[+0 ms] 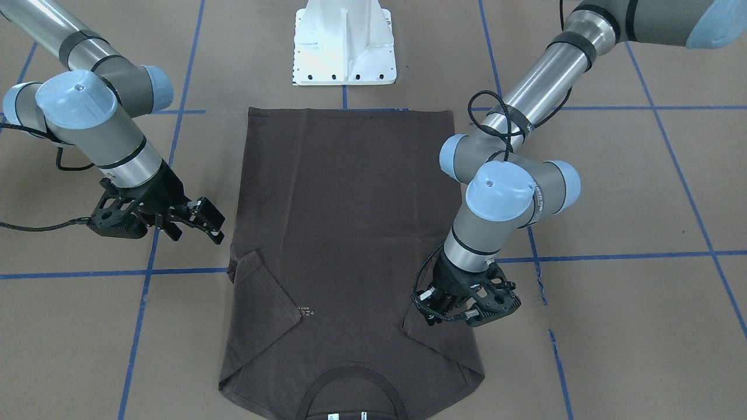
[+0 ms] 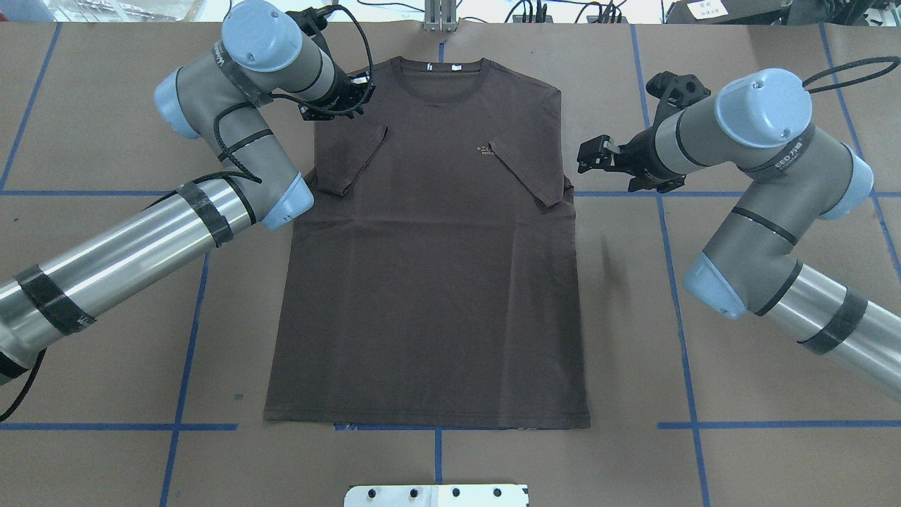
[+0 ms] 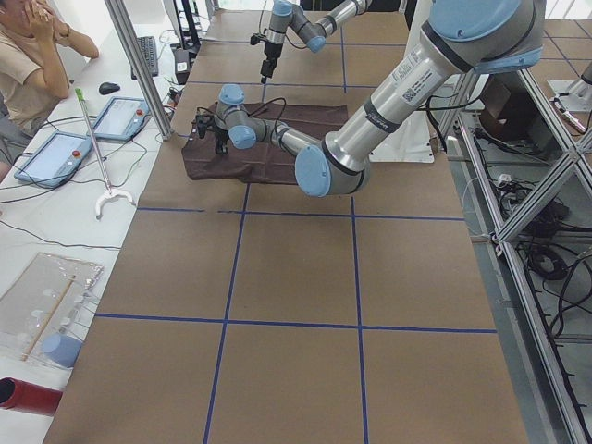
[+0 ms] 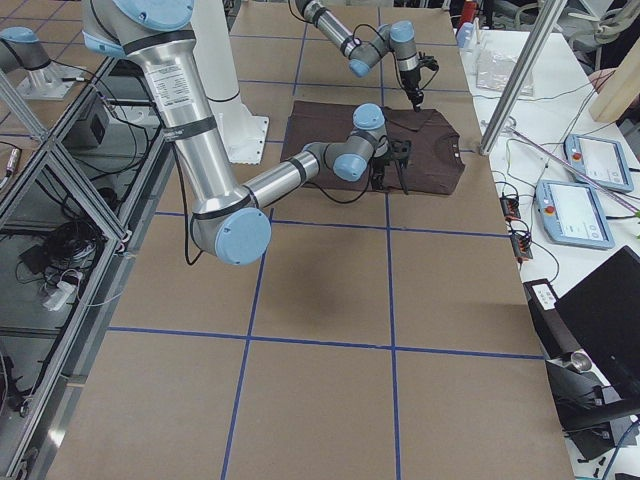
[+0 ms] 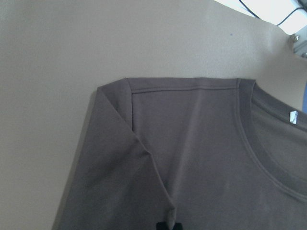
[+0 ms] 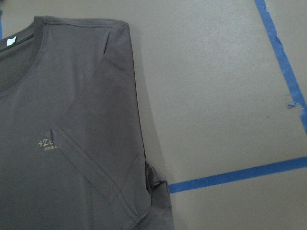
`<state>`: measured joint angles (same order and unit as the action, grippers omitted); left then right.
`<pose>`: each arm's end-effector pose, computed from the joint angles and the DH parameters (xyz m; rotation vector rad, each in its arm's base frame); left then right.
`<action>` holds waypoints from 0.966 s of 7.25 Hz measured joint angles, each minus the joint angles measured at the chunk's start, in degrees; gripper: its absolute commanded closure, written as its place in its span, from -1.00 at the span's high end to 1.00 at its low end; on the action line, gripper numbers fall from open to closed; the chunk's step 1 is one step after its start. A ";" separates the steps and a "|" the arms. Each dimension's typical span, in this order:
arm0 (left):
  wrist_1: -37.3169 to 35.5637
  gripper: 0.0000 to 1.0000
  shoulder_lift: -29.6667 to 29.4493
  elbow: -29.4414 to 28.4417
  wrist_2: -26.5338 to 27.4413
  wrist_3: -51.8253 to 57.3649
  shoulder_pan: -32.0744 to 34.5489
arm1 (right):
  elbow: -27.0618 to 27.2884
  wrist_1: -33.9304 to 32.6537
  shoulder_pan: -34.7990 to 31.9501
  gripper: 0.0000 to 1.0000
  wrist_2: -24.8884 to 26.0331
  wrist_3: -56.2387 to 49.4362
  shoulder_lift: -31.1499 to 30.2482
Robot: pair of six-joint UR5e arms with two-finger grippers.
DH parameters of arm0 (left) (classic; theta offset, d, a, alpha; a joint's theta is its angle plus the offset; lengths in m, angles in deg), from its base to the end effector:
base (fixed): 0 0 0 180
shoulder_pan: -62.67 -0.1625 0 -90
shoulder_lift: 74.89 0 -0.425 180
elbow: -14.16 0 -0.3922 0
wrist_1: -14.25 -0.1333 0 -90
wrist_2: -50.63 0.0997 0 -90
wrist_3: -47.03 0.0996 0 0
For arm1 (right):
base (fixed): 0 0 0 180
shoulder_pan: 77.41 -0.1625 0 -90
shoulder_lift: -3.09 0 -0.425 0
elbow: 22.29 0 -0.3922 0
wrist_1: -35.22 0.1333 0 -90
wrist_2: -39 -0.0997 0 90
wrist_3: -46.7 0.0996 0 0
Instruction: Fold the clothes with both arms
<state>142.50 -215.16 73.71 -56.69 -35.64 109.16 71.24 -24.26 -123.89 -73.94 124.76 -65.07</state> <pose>0.4957 -0.6728 0.2668 0.2110 1.0309 -0.4670 -0.3752 -0.5323 0.3578 0.1489 -1.0234 0.3534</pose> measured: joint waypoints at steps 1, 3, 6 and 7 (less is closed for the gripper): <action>0.04 0.37 1.09 2.71 -0.03 -0.13 -0.15 | 0.07 -0.01 0.27 1.00 0.28 0.20 0.05; -0.48 0.37 7.55 14.63 -0.31 -0.12 -1.12 | 0.44 -0.41 1.58 1.00 1.18 2.05 0.14; -1.10 0.37 20.11 33.14 -4.26 0.27 -2.17 | 6.18 -0.86 6.11 0.99 5.49 8.33 -5.31; -1.47 0.40 22.66 36.09 -5.00 0.35 -2.27 | 8.69 -0.89 9.06 0.96 8.01 10.19 -7.45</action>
<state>141.02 -192.50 109.81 -61.69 -35.29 106.89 79.93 -25.15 -114.84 -65.93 134.96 -72.53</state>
